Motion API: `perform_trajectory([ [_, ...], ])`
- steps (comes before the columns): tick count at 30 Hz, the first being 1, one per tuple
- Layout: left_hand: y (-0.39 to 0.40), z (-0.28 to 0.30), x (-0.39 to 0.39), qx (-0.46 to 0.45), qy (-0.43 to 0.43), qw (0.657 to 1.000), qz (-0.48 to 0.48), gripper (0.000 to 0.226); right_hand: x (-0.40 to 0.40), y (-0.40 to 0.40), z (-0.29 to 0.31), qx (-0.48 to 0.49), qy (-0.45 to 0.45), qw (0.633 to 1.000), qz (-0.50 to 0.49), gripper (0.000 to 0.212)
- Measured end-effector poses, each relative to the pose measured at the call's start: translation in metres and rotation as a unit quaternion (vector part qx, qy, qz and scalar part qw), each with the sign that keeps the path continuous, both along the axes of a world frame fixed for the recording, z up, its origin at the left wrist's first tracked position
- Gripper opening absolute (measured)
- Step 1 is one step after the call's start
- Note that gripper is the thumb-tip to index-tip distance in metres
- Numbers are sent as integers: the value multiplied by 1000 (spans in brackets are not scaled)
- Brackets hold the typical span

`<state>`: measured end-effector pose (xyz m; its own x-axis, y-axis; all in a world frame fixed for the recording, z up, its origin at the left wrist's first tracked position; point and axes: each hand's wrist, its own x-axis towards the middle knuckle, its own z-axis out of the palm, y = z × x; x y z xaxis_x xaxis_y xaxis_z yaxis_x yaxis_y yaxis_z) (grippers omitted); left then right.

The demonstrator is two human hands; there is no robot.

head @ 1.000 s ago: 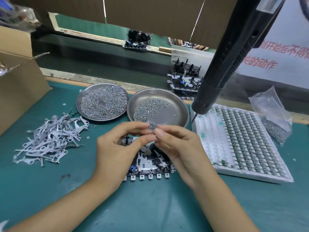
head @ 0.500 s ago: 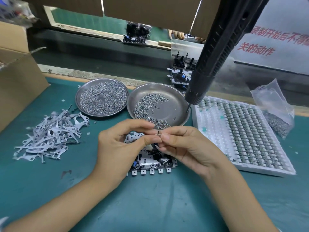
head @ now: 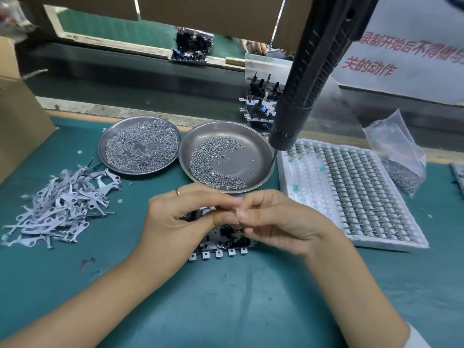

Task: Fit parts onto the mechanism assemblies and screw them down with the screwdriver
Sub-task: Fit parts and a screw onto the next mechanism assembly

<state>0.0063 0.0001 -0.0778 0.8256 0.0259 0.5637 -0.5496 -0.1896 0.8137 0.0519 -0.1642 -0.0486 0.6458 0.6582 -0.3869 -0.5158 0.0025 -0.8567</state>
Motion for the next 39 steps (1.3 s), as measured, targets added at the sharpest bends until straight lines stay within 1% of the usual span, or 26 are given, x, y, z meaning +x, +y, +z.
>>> perform_trajectory([
  [1,-1,-1,0,-3,-2,1000,-4,24,0,1,-1,9,-2,1000,1,5],
  [4,-3,-3,-1,-20,3,1000,-4,23,0,-1,1,14,-18,1000,10,22],
  [5,-3,-3,-1,-23,7,1000,5,24,1,-5,4,0,-41,999,17,23],
  [6,-2,-3,0,-27,12,999,19,26,3,-11,9,-24,-77,997,18,19],
  [7,-1,-3,1,-36,21,998,35,27,5,-18,15,-61,-121,991,5,13],
  [8,1,-4,2,-52,32,997,52,27,9,-26,20,-107,-174,978,-32,8],
  [9,3,-5,3,-70,42,994,66,25,15,-36,23,-156,-226,957,-92,6],
  [10,5,-5,4,-84,53,992,77,23,23,-47,23,-208,-271,924,-172,10],
  [11,6,-6,6,-91,61,990,88,22,33,-55,22,-259,-310,879,-255,16],
  [12,7,-7,7,-90,66,989,96,21,43,-61,20,-303,-349,829,-314,18],
  [13,7,-9,7,-88,71,989,100,19,53,-63,17,-337,-385,790,-338,17],
  [14,7,-10,7,-89,76,988,102,17,60,-62,14,-365,-419,763,-329,15],
  [16,8,-11,7,-93,91,986,106,12,74,-57,10,-428,-477,724,-255,22],
  [19,10,-13,9,-88,102,985,110,10,86,-47,10,-514,-522,664,-151,27],
  [21,11,-13,10,-77,102,985,115,12,93,-42,10,-553,-537,624,-125,37],
  [23,11,-15,11,-73,106,985,116,12,97,-38,10,-582,-541,596,-120,40],
  [26,10,-16,12,-80,111,984,113,12,100,-34,8,-590,-559,571,-118,42],
  [31,10,-14,11,-81,116,983,116,9,100,-36,3,-577,-609,536,-94,32],
  [33,9,-14,9,-85,123,982,117,7,101,-38,3,-589,-600,534,-86,31],
  [35,8,-13,9,-92,131,980,118,9,101,-39,7,-595,-578,550,-94,29],
  [37,7,-11,9,-93,135,980,114,13,96,-42,13,-583,-559,578,-116,25],
  [38,6,-11,9,-94,135,980,111,14,90,-45,17,-564,-543,606,-139,24],
  [39,6,-11,9,-95,135,980,110,14,82,-48,20,-531,-515,652,-165,20],
])
